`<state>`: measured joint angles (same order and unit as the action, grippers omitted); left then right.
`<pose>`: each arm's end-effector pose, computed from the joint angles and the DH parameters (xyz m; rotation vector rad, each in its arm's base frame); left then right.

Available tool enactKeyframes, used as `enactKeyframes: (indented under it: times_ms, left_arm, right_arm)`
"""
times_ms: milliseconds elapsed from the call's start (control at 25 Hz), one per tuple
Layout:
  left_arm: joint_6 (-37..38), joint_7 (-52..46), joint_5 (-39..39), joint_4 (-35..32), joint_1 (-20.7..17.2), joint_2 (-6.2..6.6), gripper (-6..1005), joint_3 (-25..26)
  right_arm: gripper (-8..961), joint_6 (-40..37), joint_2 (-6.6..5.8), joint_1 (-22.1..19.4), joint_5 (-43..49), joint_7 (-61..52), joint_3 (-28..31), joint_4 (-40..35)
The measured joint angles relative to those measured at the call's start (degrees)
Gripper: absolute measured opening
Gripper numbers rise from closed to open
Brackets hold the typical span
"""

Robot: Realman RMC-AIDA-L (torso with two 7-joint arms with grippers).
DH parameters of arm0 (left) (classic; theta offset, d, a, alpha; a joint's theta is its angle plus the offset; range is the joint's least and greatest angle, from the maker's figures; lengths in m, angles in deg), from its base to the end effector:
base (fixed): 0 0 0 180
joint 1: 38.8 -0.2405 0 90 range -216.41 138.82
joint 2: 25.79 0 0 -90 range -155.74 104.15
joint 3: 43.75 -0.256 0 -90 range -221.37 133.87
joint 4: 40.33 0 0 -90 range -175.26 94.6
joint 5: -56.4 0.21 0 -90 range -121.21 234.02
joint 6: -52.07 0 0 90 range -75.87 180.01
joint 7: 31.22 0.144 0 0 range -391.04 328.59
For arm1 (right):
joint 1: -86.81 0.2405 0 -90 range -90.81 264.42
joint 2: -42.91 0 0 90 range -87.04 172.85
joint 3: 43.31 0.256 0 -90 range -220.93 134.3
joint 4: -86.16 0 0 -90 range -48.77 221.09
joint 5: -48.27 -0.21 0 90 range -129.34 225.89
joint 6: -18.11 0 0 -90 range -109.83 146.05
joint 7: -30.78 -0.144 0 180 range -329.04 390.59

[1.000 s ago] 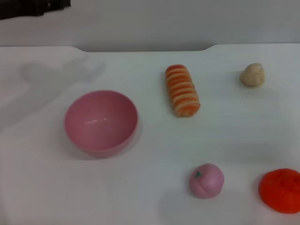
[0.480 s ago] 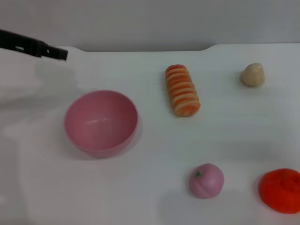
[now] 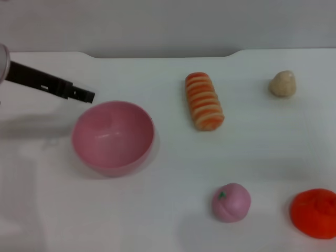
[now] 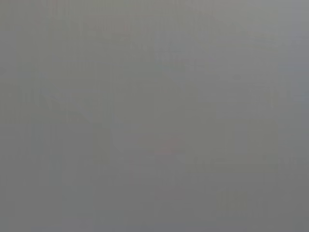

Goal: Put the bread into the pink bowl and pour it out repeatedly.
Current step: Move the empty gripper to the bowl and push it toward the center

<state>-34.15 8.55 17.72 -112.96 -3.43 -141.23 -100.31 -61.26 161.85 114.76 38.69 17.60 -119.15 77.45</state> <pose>-0.2097 0.3896 0.0763 -2.4142 -1.0984 0.0550 0.3140 0.3508 0.0709 -1.2339 0.3560 0.9147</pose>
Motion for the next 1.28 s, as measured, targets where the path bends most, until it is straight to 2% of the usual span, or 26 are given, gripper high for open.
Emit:
enactKeyframes:
  times_ms: [80, 160, 400, 1280]
  left_arm:
    - [0.41, 0.02, 0.86, 0.46, -0.05, -0.37, 672, -0.04]
    - [1.93, 0.03, 3.6, 1.45, -0.3, -1.5, 672, -0.05]
    - [5.73, 0.97, 4.6, 2.98, -1.63, -2.17, 672, -0.54]
    - [13.03, 2.61, 4.55, 14.09, -1.12, -1.9, 672, -1.18]
  right_arm:
    - [515, -0.13, -0.02, 0.0, 0.0, 0.0, 0.0, -0.17]
    - [516, -0.16, -0.03, 0.0, 0.0, 0.0, 0.0, -0.41]
    - [521, -0.18, -0.03, -0.01, 0.11, 0.0, -0.22, -0.56]
    - [538, 0.24, 0.06, -0.04, 0.22, 0.0, -0.53, -0.61]
